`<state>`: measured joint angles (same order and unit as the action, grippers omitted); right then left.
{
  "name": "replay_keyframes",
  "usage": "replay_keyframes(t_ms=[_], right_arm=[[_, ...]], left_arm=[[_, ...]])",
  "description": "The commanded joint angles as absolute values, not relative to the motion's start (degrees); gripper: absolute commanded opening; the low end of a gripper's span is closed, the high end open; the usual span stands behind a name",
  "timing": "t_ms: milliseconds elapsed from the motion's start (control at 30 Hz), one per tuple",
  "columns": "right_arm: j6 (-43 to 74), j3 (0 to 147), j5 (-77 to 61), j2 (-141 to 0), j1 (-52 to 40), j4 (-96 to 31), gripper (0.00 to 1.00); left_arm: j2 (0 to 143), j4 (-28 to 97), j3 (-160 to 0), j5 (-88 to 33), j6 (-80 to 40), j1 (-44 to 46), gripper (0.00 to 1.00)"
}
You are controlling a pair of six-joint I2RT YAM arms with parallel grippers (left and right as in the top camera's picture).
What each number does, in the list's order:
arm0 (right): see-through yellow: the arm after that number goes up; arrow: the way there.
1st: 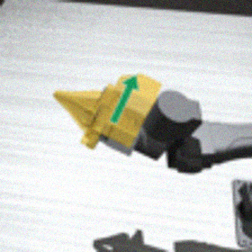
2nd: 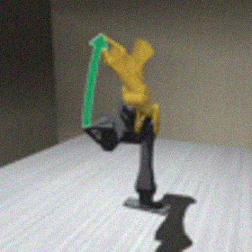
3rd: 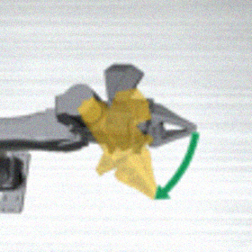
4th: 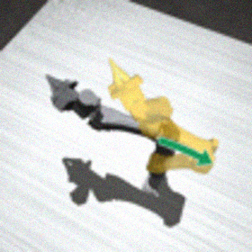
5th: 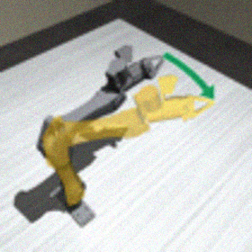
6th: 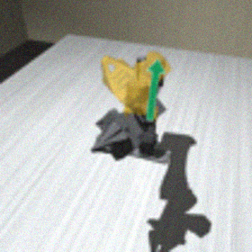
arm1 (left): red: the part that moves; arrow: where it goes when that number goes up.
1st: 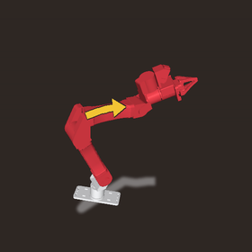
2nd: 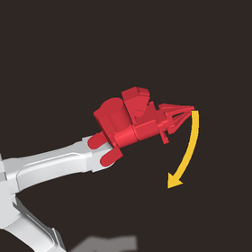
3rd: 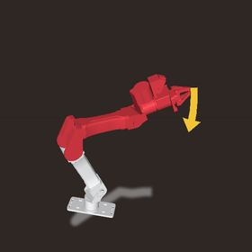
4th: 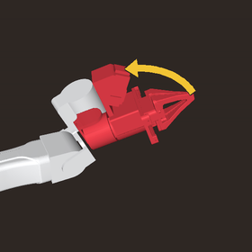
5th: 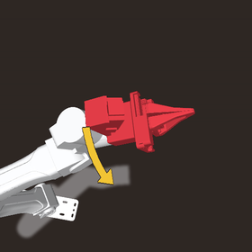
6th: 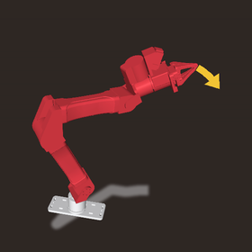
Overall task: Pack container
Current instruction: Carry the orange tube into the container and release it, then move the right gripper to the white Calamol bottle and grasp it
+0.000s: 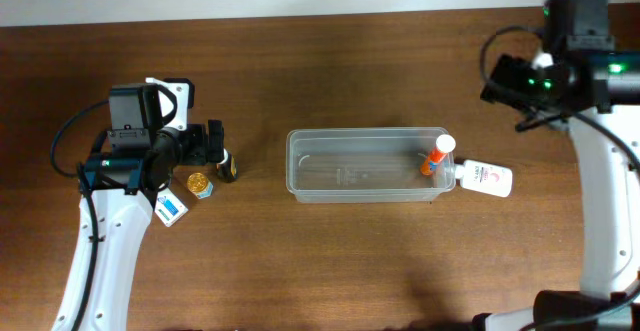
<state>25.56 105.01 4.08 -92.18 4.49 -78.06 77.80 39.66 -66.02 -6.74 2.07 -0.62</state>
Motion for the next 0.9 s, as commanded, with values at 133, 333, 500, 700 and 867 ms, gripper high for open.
replay_keyframes(t_ms=[133, 333, 500, 700, 867], right_arm=[[51.94, 93.58, -5.41, -94.26, 5.26, -78.61, 0.98], [65.23, 84.86, -5.43, -94.26, 5.34, -73.01, 0.98], [70.98, 81.58, -5.41, -94.28, 5.32, -68.90, 0.98], [74.26, 76.62, -5.50, -94.35, 5.32, -64.77, 0.98], [74.46, 71.48, -6.90, -94.54, 5.32, -58.35, 0.98]], left_arm=[[77.78, 39.53, -67.13, -7.55, 1.54, -0.58, 0.99], [77.78, 39.51, -67.13, -7.55, 1.54, -0.58, 0.99], [77.78, 39.53, -67.13, -7.55, 1.54, -0.58, 0.99], [77.80, 39.53, -67.13, -7.55, 1.54, -0.58, 0.99], [77.80, 39.51, -67.13, -7.55, 1.54, -0.58, 0.99]])
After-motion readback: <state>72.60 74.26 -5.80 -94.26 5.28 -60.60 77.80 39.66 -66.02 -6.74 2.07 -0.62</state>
